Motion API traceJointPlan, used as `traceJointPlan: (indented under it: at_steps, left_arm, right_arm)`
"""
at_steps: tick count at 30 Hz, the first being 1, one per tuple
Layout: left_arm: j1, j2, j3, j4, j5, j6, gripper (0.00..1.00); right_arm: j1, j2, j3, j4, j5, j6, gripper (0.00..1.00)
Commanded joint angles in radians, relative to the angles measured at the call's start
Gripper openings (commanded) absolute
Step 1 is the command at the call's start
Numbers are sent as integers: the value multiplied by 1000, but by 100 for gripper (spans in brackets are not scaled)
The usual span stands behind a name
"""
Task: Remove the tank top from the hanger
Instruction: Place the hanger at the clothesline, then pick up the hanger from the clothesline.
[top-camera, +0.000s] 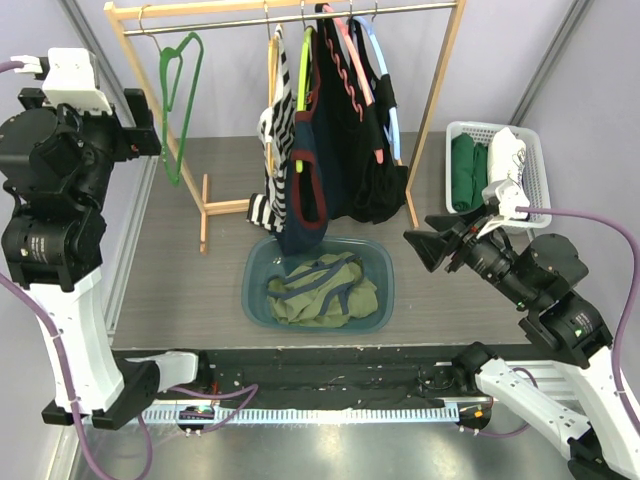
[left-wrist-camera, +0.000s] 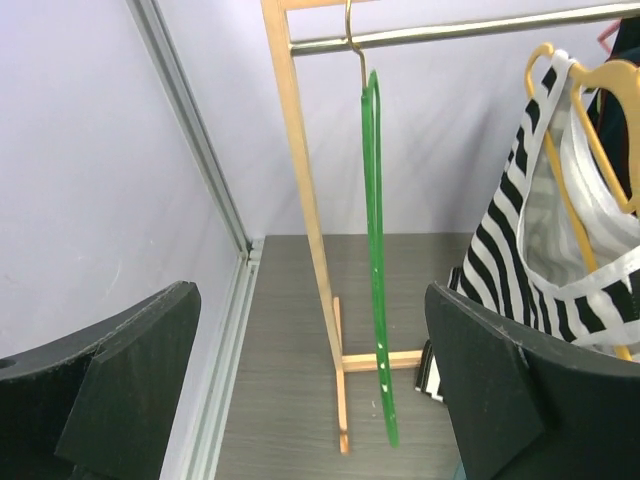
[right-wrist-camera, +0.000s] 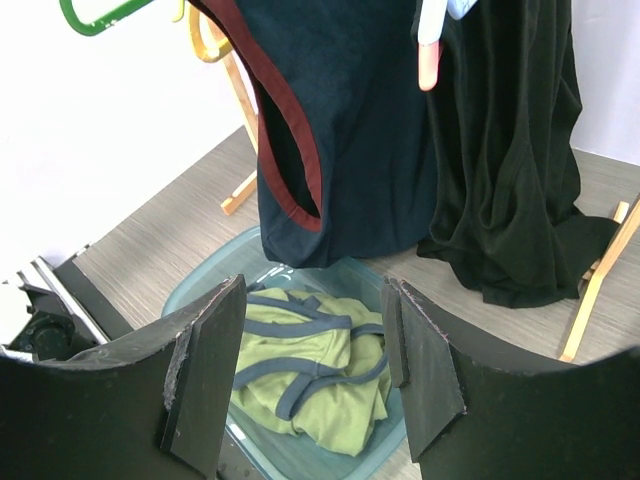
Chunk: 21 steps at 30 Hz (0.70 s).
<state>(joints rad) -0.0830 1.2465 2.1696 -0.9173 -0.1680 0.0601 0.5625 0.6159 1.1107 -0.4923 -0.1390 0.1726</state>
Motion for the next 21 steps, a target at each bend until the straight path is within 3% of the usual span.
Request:
traceJointPlan:
  at_steps: [1,6,11,16,21]
  left_arm:
    - [-1,2,-34,77,15,23,100]
    - [-52,1,-85,69,165,-55,100]
    - [-426,102,-39,64,30,1,100]
    - [-498,214,1,84,-31,21,100]
    - [-501,284,25,167,-117,4,100]
  right_arm:
    - [-3,10,12,69,9,31,64]
    - [-1,13,6,74,-4,45,64]
    - [-1,41,-21,113,-22,76,64]
    - [0,53,-49,138,-33,108,64]
    - [-1,48,-51,130,-31,113,64]
